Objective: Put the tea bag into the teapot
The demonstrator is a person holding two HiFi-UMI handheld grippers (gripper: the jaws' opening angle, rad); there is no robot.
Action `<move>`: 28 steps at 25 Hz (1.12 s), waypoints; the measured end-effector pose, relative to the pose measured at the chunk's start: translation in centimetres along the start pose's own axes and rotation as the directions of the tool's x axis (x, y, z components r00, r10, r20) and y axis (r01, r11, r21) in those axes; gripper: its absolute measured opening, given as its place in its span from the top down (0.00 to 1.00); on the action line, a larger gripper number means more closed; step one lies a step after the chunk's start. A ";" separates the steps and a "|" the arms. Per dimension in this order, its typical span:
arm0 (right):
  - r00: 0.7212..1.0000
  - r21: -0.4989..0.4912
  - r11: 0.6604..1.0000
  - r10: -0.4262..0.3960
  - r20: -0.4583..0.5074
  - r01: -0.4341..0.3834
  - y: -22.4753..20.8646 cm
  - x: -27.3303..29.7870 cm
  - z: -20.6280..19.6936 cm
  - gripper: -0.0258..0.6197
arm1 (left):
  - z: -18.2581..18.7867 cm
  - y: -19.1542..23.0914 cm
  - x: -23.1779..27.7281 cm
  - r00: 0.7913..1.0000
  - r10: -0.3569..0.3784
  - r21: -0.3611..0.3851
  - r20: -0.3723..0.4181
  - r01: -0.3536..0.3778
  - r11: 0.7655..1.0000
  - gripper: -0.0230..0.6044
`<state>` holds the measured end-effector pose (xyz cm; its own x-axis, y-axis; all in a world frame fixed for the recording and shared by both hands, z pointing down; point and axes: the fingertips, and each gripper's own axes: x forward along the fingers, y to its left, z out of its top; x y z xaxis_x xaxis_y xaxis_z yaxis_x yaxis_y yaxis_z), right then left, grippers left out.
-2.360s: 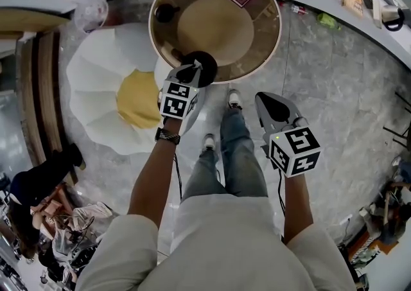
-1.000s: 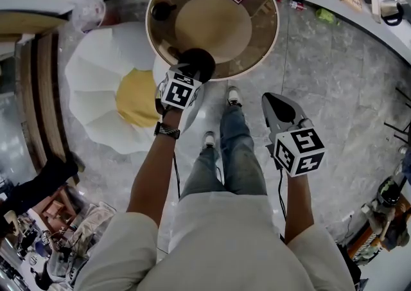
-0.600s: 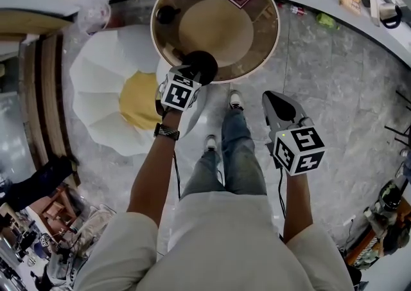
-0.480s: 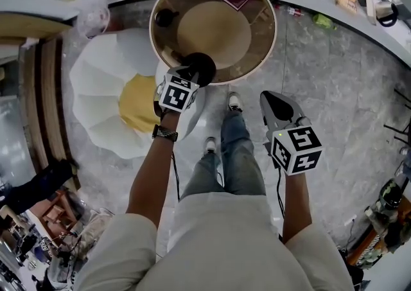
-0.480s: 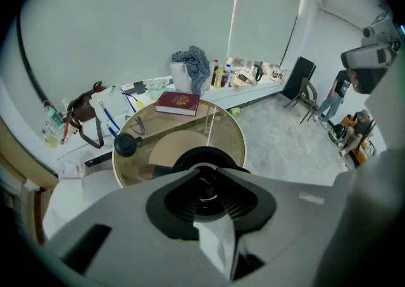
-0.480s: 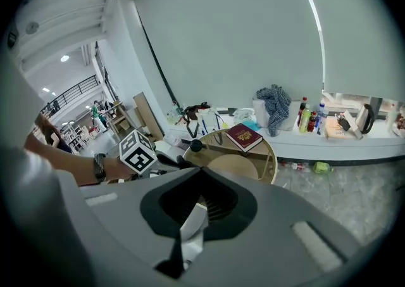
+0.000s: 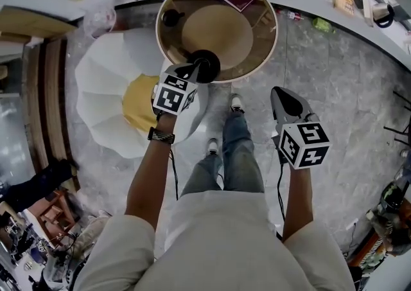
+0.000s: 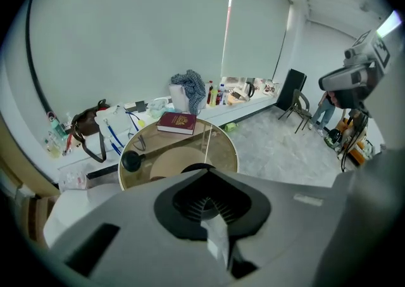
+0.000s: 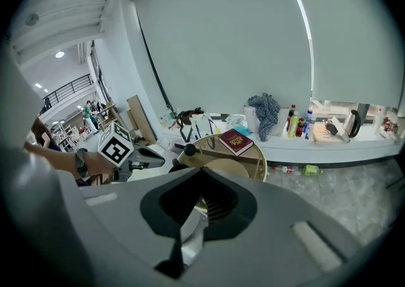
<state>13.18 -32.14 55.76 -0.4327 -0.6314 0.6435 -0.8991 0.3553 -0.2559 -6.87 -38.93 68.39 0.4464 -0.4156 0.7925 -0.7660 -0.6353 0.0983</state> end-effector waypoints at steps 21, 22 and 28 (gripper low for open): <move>0.978 -0.147 0.988 -0.016 0.209 0.047 13.7 -13.0 2.8 0.95 | 1.7 -6.4 -23.6 0.940 -0.017 0.126 0.341 -0.028 0.992 0.95; 0.975 -0.152 0.987 -0.021 0.221 0.056 14.4 -14.0 2.8 0.95 | 1.6 -7.0 -24.9 0.933 -0.019 0.131 0.359 -0.030 0.991 0.95; 0.954 -0.179 0.978 -0.052 0.295 0.109 18.3 -20.3 3.3 0.95 | 1.7 -11.0 -32.1 0.875 -0.044 0.153 0.482 -0.034 0.988 0.95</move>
<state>5.26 -15.07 35.68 -0.3854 -0.8243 0.4146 -0.9143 0.4018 -0.0509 -11.96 -19.73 40.86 0.6471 -0.6494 0.3995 -0.7013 -0.7125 -0.0220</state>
